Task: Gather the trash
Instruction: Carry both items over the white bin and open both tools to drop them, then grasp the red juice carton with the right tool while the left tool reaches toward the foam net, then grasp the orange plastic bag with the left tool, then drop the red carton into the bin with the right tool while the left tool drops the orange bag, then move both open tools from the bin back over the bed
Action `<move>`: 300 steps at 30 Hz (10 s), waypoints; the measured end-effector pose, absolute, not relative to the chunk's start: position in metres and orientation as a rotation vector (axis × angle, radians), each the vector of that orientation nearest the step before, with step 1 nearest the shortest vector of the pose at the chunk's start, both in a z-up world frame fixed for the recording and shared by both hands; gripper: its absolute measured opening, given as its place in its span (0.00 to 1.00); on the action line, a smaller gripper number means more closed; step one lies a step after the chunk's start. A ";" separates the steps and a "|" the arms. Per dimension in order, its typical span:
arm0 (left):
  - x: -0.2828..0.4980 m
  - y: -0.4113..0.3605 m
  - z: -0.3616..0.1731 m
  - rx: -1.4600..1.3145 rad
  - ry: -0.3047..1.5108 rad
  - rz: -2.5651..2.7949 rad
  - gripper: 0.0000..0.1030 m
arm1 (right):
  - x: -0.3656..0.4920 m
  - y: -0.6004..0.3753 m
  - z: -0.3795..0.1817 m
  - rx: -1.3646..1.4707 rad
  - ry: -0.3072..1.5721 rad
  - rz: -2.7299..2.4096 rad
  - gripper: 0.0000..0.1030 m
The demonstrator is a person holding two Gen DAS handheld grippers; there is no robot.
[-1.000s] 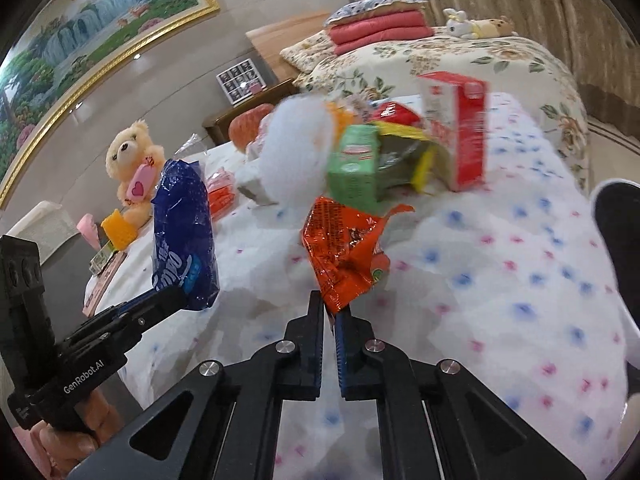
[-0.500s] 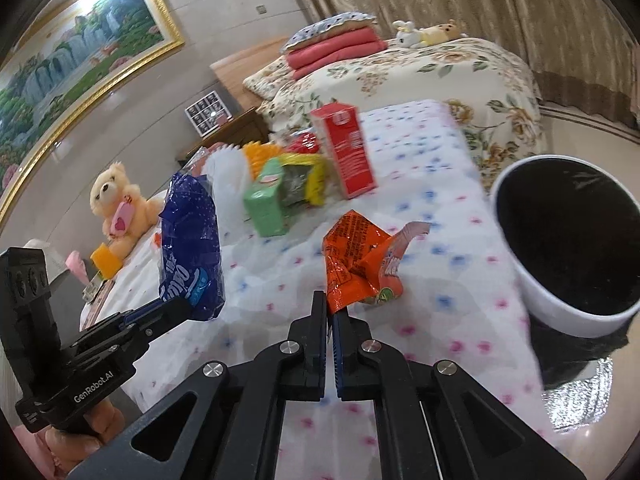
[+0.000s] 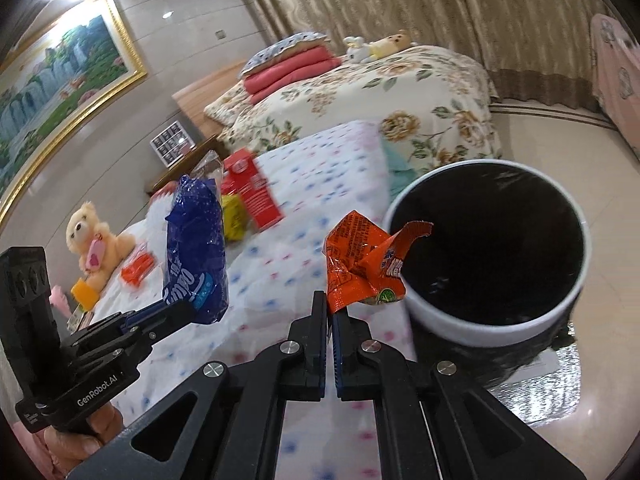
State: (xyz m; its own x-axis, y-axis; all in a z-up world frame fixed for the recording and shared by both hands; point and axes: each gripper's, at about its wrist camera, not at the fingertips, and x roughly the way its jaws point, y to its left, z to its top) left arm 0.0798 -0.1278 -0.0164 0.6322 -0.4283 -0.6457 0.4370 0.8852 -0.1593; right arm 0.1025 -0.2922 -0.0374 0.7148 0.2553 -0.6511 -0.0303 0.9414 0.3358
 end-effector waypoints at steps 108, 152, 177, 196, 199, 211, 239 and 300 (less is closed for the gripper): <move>0.150 -0.009 -0.033 -0.209 0.776 -0.145 0.63 | 0.202 -0.219 -0.051 0.286 0.840 0.283 0.72; 0.119 0.056 -0.039 -0.222 0.768 -0.028 0.49 | 0.195 -0.223 -0.050 0.318 0.838 0.308 0.32; 0.135 0.105 -0.048 -0.184 0.821 0.033 0.35 | 0.174 -0.220 -0.045 0.330 0.821 0.297 0.32; 0.069 0.028 -0.038 -0.178 0.806 -0.197 0.35 | 0.139 -0.254 -0.044 0.346 0.810 0.241 0.32; 0.066 0.011 -0.035 -0.164 0.807 -0.240 0.35 | 0.135 -0.262 -0.045 0.353 0.809 0.227 0.32; 0.077 -0.056 -0.023 -0.093 0.803 -0.380 0.35 | 0.121 -0.301 -0.041 0.387 0.781 0.155 0.32; 0.107 -0.158 -0.021 0.030 0.827 -0.536 0.35 | 0.116 -0.358 -0.053 0.447 0.783 0.064 0.00; 0.105 -0.066 -0.036 -0.129 0.842 -0.314 0.70 | 0.124 -0.314 -0.048 0.451 0.808 0.115 0.85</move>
